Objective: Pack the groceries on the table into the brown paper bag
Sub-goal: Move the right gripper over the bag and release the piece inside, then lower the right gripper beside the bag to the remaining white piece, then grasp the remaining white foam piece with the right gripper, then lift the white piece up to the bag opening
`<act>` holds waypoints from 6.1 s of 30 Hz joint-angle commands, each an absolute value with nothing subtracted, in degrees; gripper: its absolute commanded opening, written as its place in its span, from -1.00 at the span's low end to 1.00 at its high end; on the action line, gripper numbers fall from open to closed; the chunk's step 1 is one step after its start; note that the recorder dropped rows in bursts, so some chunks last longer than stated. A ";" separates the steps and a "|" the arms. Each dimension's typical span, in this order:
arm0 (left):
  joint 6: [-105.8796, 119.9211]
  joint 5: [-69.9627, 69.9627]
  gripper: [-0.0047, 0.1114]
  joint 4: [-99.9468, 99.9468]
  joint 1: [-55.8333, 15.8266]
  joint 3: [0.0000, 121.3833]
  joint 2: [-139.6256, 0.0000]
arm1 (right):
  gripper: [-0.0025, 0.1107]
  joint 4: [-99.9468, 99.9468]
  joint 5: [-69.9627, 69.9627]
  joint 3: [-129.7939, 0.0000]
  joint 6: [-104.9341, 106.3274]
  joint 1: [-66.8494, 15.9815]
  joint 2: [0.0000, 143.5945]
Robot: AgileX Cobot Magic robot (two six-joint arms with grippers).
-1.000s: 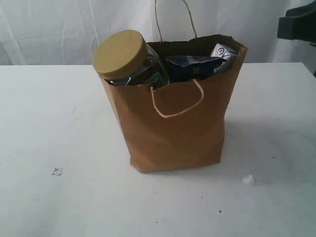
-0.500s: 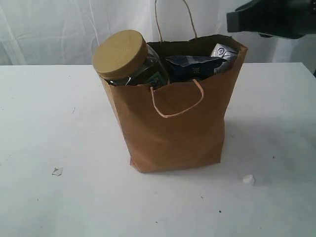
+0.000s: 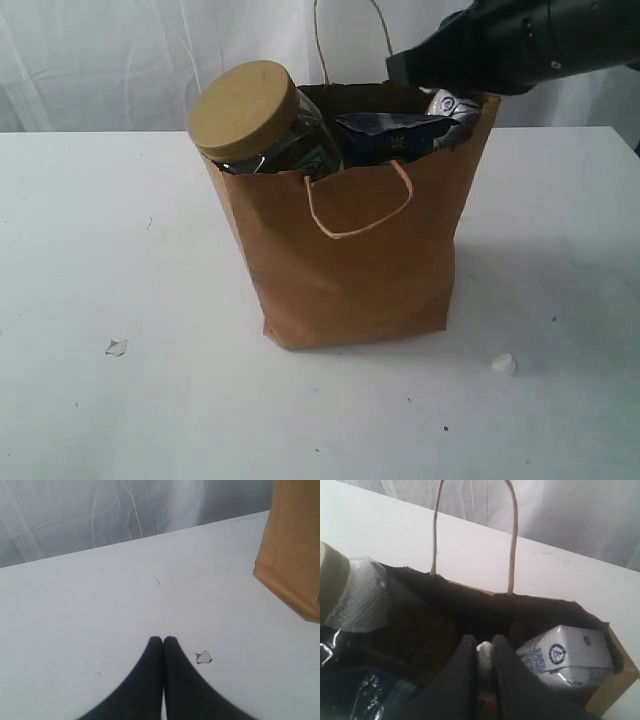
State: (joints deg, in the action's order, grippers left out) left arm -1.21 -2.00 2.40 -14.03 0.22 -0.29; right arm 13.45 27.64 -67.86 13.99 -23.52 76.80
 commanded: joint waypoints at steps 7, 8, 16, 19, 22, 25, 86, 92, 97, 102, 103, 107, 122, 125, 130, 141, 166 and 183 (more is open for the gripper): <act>-1.24 -1.66 -0.92 1.77 -13.86 0.00 0.00 | -0.02 13.68 25.65 -68.20 13.74 -23.59 78.26; -1.24 -1.66 -0.92 1.77 -13.86 0.00 0.00 | -0.02 13.57 25.39 -68.20 13.74 -23.59 77.80; -1.24 -1.66 -0.92 1.77 -13.86 0.00 0.00 | -0.14 12.99 25.55 -66.58 12.40 -23.39 68.83; -1.24 -1.66 -0.92 1.77 -13.86 0.00 0.00 | -0.14 12.99 24.92 -64.21 11.40 -23.39 64.92; -1.24 -1.66 -0.92 1.77 -13.86 0.00 0.00 | -0.14 12.99 25.18 -61.19 11.29 -23.39 60.64; -1.24 -1.66 -0.92 1.77 -13.86 0.00 0.00 | -0.14 12.99 24.83 -55.69 9.60 -23.39 53.41; -1.24 -1.66 -0.92 1.77 -13.86 0.00 0.00 | -0.14 1.60 26.26 -39.45 -9.24 -17.39 88.13; -1.24 -1.66 -0.92 1.77 -13.86 0.00 0.00 | -0.14 0.00 22.32 -39.45 -9.24 -15.88 90.89; -1.24 -1.66 -0.92 1.77 -13.86 0.00 0.00 | -0.14 0.00 19.78 -39.45 -9.13 -15.88 93.80; -1.24 -1.66 -0.92 1.77 -13.86 0.00 0.00 | -0.14 0.00 19.78 -39.45 -7.16 -15.99 96.34; -1.24 -1.66 -0.92 1.77 -13.86 0.00 0.00 | -0.14 0.00 19.78 -39.45 -6.70 -15.99 96.75; -1.24 -1.66 -0.92 1.77 -13.86 0.00 0.00 | -0.14 0.00 19.46 -39.45 -6.97 -15.99 97.53; -1.24 -1.66 -0.92 1.77 -13.86 0.00 0.00 | -0.66 0.54 19.56 -39.33 -6.34 -15.99 97.54; -1.24 -1.66 -0.92 1.77 -13.86 0.00 0.00 | -0.84 0.54 20.01 -39.26 -6.23 -15.99 97.54; -1.24 -1.66 -0.92 1.77 -13.86 0.00 0.00 | -0.95 0.54 18.77 -37.36 -6.23 -15.99 95.84; -1.24 -1.66 -0.92 1.77 -13.86 0.00 0.00 | -0.96 0.66 19.44 -32.04 -6.23 -15.99 83.66; -1.24 -1.66 -0.92 1.77 -13.86 0.00 0.00 | -0.96 0.66 22.81 -30.58 -6.46 -15.99 57.54; -1.24 -1.66 -0.92 1.77 -13.86 0.00 0.00 | -0.96 1.06 25.31 -42.63 -4.54 -15.99 43.56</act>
State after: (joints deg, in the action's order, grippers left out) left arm -1.21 -2.00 2.40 -14.03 0.22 -0.29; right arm 0.75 24.11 -40.57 -5.95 -16.13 43.98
